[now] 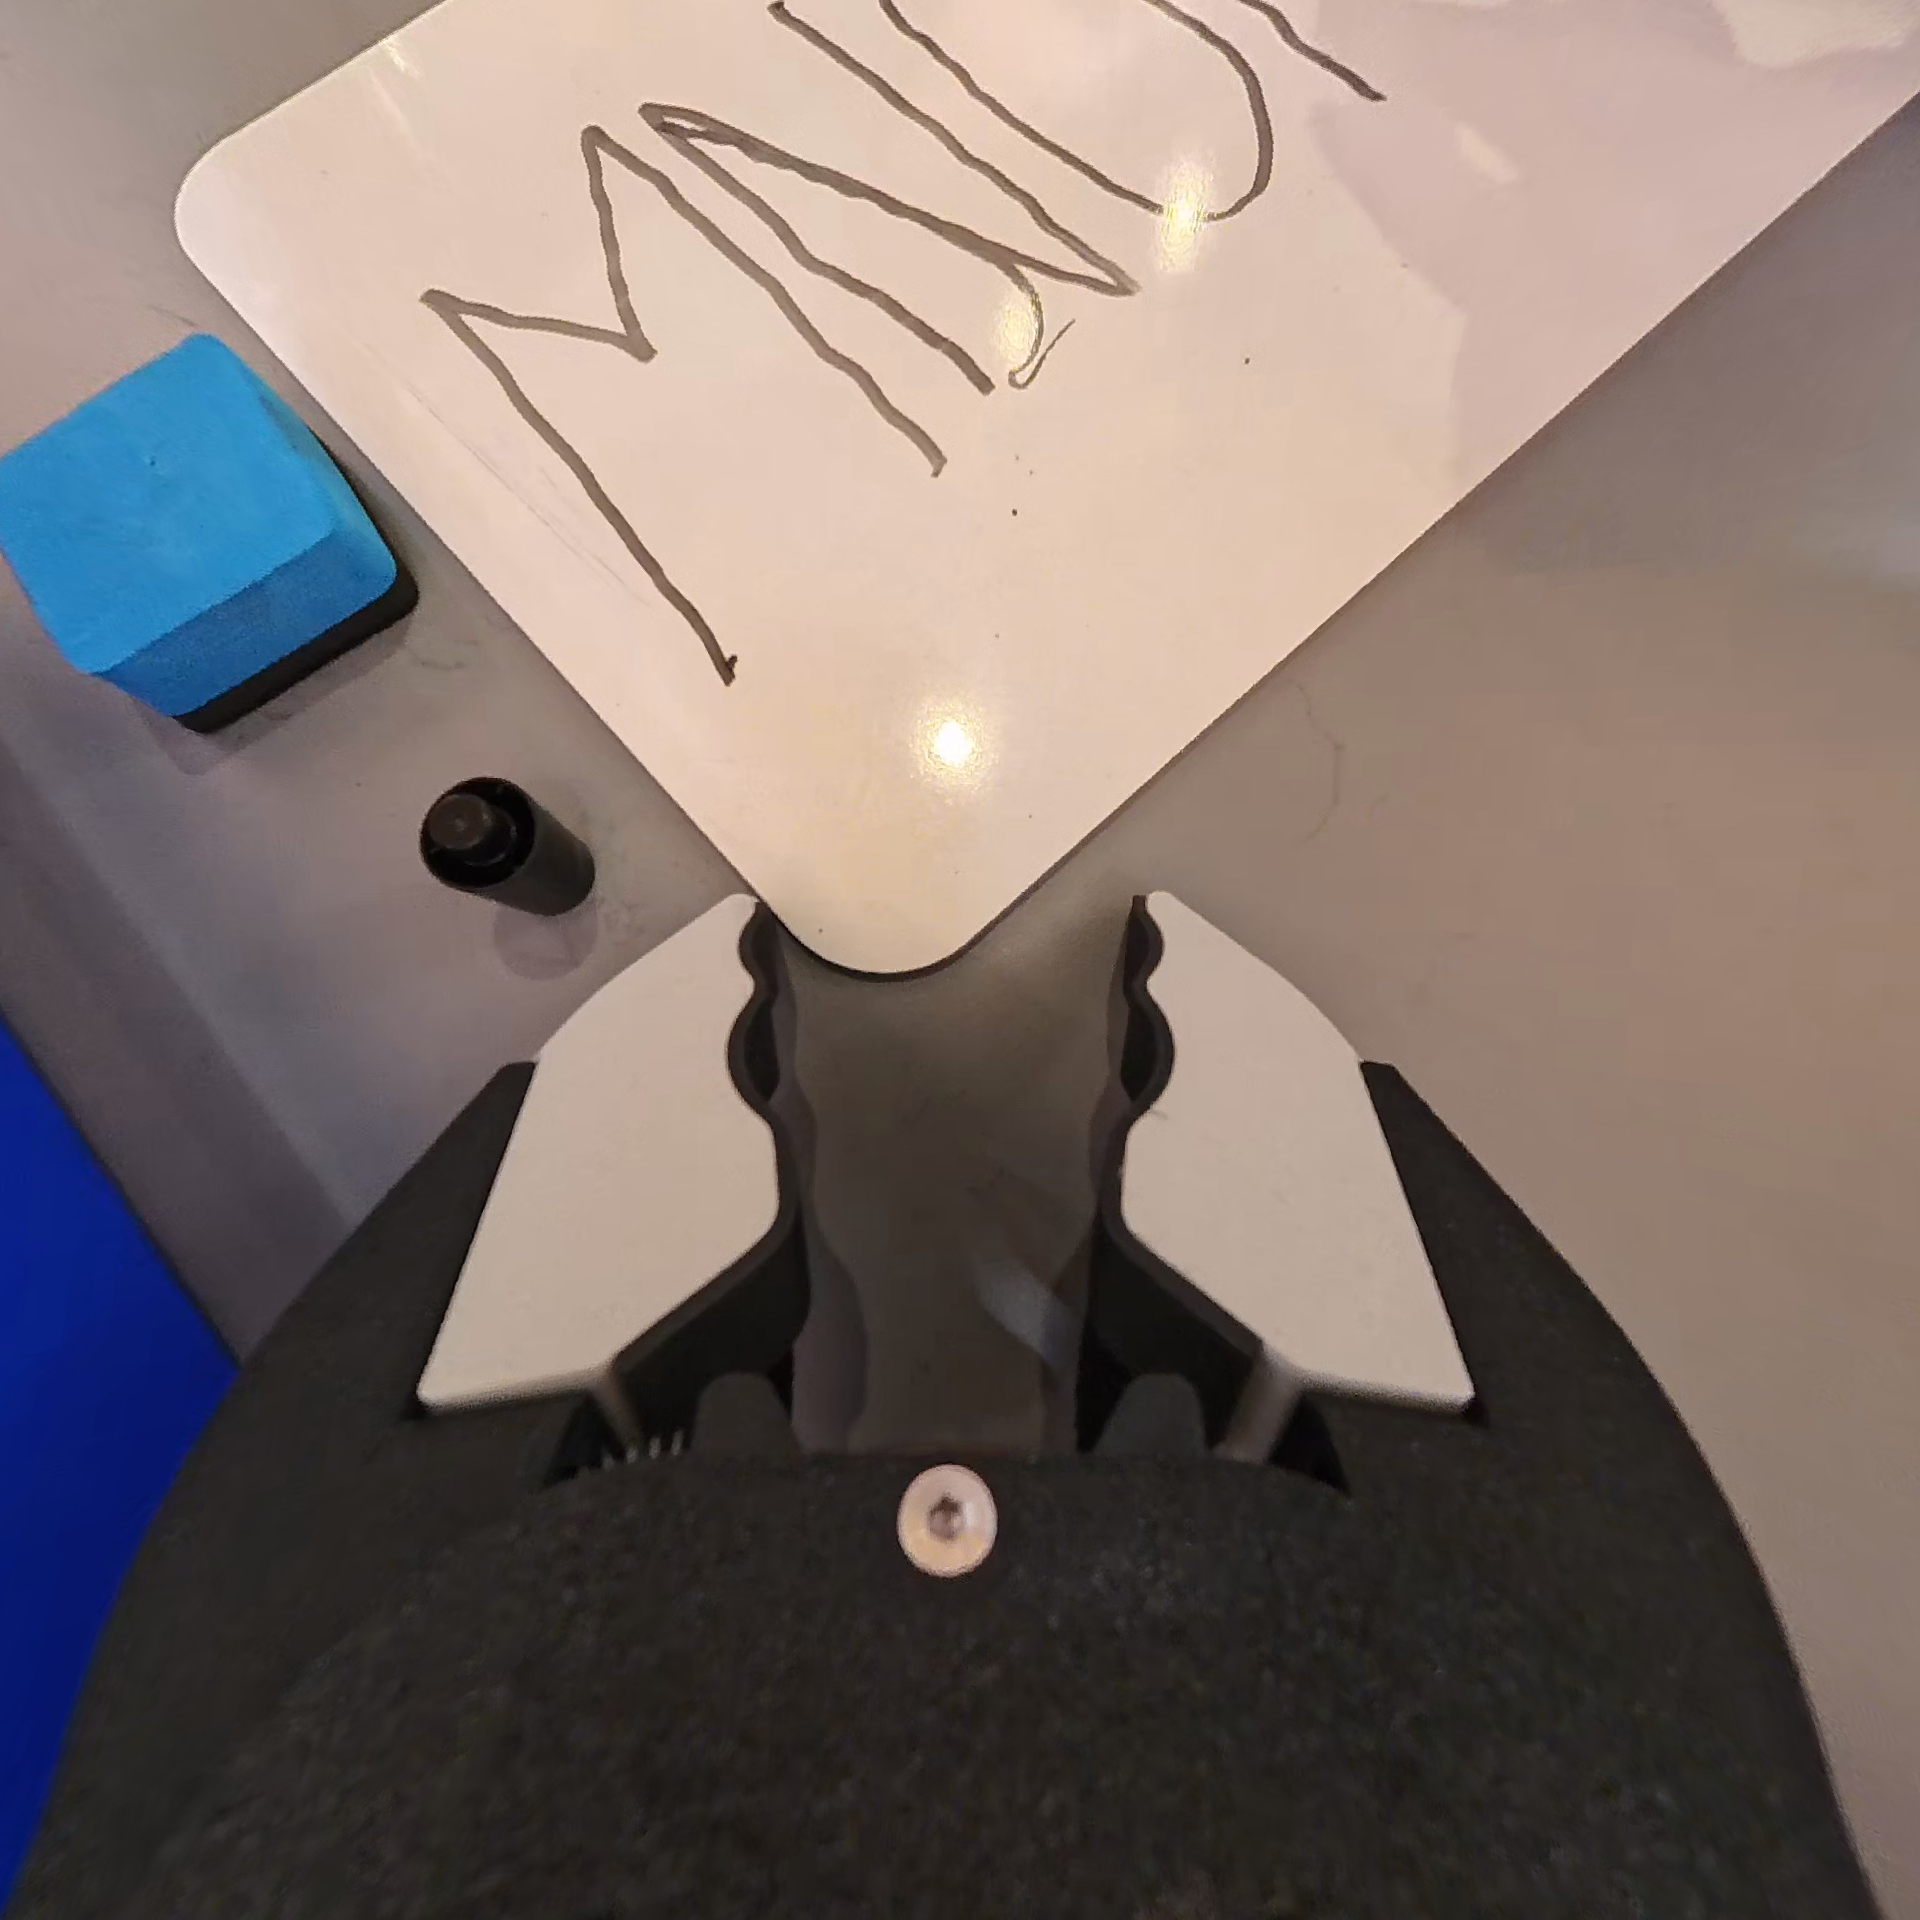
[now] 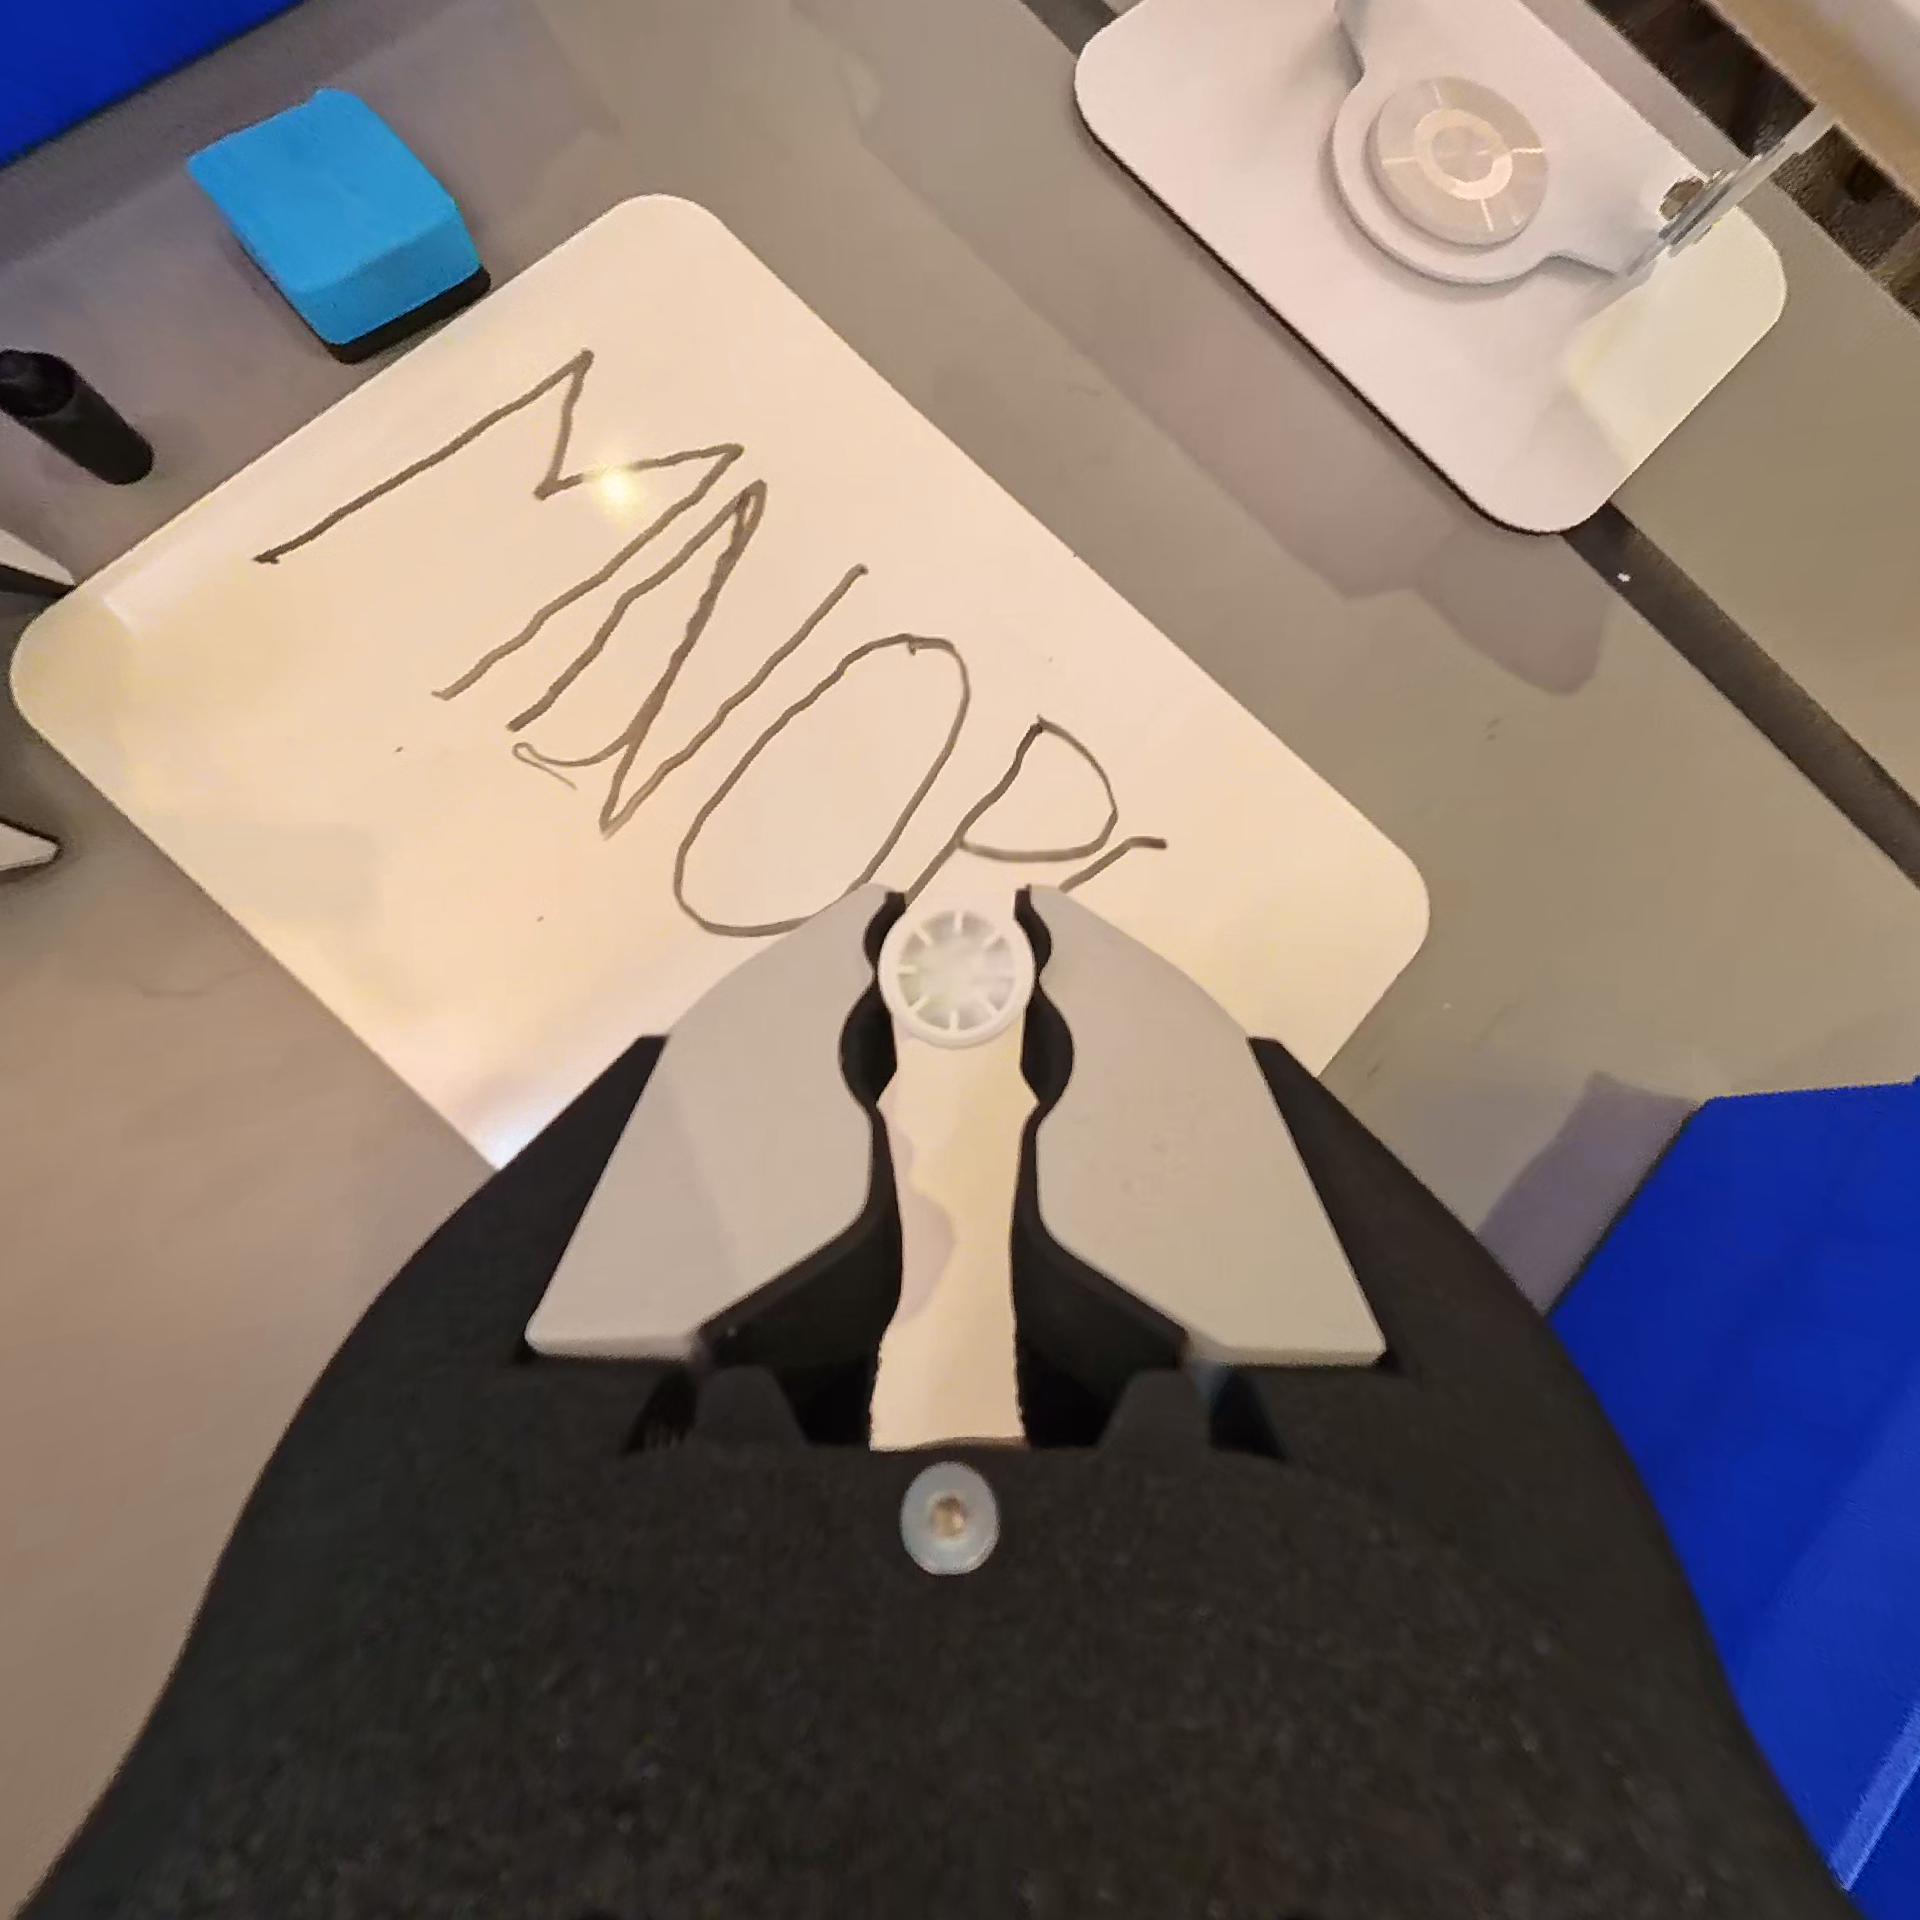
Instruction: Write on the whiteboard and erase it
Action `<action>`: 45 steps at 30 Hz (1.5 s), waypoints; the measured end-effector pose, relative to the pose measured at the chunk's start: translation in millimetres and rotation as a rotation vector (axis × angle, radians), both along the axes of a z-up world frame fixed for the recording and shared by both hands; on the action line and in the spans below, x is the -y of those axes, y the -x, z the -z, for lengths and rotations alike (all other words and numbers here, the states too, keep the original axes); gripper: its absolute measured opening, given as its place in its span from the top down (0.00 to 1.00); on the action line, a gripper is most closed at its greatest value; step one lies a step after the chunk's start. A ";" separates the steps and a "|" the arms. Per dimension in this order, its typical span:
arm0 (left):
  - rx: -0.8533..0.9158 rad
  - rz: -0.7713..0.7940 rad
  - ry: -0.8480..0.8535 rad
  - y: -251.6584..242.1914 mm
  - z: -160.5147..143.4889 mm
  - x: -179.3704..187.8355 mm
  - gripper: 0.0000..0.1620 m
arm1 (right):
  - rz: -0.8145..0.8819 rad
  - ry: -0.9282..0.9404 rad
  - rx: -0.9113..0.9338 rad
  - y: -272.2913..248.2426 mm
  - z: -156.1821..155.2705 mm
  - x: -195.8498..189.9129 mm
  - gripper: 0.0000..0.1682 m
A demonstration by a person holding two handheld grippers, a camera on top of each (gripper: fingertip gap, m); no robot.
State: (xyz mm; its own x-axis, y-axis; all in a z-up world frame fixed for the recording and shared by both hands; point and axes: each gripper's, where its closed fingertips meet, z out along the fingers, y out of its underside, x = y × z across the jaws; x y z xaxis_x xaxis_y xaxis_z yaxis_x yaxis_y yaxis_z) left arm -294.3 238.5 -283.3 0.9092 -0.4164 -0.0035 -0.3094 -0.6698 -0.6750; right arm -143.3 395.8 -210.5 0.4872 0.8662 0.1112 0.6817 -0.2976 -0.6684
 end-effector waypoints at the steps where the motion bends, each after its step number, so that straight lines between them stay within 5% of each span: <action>1: 0.001 0.000 -0.001 0.0 0.1 -0.1 0.61 | 0.000 0.001 -0.002 -1.7 0.0 3.7 0.88; 15: 0.000 -0.003 -0.001 -0.1 0.1 0.1 0.61 | 0.040 0.011 -0.006 -32.7 -0.1 14.8 0.88; 45: 0.002 0.003 -0.004 0.0 0.1 0.6 0.60 | 0.029 0.009 0.026 4.6 7.1 -85.9 0.88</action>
